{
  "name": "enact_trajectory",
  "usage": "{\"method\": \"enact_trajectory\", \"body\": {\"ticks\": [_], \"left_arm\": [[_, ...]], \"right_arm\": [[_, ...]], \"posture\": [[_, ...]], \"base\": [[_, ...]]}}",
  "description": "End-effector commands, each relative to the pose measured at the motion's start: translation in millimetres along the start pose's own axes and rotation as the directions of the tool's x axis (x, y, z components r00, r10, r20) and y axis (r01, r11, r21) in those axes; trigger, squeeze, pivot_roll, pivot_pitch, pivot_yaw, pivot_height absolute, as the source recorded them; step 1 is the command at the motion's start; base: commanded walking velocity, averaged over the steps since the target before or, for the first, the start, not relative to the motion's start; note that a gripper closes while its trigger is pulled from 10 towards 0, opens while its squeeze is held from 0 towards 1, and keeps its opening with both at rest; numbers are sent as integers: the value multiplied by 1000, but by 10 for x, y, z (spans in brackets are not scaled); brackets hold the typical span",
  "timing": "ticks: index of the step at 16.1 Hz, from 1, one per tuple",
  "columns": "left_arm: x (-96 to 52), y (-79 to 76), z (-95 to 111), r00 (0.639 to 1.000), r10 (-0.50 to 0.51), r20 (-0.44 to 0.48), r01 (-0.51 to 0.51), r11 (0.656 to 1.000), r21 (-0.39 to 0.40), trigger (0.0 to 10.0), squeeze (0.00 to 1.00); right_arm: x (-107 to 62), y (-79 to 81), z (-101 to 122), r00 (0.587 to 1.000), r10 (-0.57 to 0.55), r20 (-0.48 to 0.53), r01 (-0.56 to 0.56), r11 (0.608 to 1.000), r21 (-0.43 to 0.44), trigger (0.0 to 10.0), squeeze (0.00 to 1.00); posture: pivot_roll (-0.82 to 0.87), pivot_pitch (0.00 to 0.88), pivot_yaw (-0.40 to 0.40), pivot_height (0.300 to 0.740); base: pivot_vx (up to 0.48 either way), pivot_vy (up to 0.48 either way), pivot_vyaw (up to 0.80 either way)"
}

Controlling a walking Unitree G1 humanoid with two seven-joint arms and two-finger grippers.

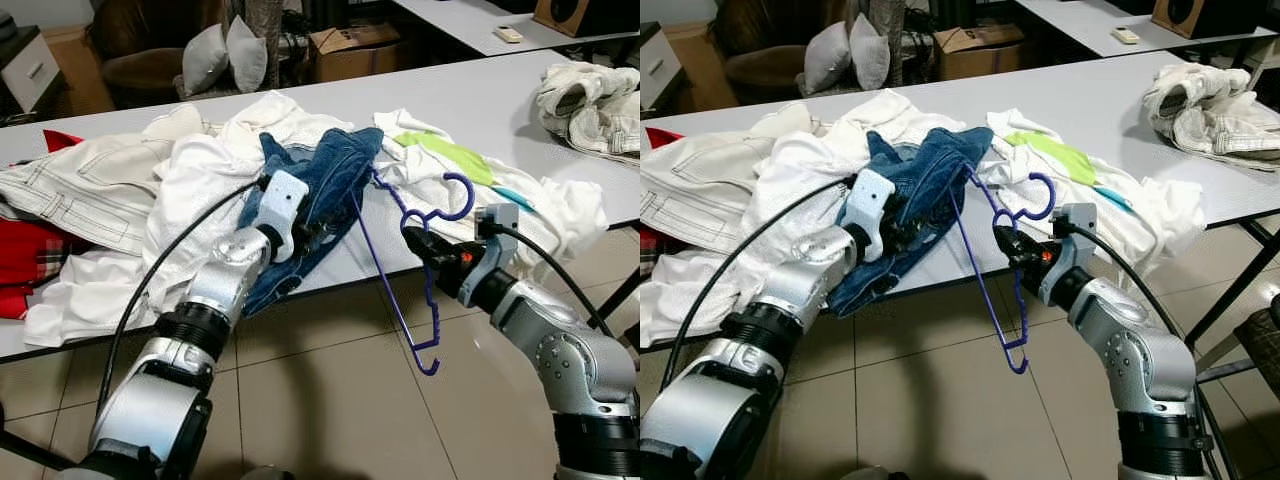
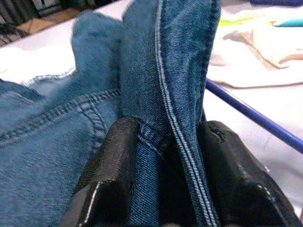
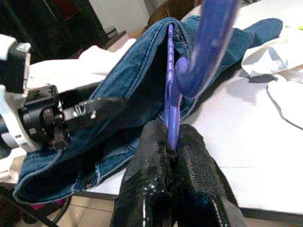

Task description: Hang hanger

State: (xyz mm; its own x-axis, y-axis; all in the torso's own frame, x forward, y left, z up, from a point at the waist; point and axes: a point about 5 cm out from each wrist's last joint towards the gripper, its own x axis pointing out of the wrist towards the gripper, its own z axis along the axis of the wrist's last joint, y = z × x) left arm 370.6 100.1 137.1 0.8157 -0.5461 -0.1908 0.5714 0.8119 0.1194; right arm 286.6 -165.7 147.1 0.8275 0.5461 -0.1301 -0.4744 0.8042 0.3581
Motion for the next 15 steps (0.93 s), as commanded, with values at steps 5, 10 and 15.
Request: {"method": "enact_trajectory", "body": {"ticks": [5, 10, 15], "left_arm": [[-5, 118, 52, 997, 74, 10, -75, 995, 66, 0, 0], [-9, 203, 126, 992, 120, 38, -123, 989, 82, 0, 0], [-22, 302, 436, 980, 134, 145, -142, 989, 41, 0, 0]], "right_arm": [[7, 39, 40, 1000, 12, 14, -12, 1000, -6, 10000, 0], [13, 42, 41, 1000, 11, 19, -11, 1000, -5, 10000, 0], [11, 41, -35, 1000, 9, -26, -9, 1000, -6, 10000, 0]], "posture": [[-169, 0, 115, 740], [-168, 0, 120, 740], [-165, 0, 121, 740]], "base": [[0, 0, 0], [0, 0, 0], [0, 0, 0]]}}
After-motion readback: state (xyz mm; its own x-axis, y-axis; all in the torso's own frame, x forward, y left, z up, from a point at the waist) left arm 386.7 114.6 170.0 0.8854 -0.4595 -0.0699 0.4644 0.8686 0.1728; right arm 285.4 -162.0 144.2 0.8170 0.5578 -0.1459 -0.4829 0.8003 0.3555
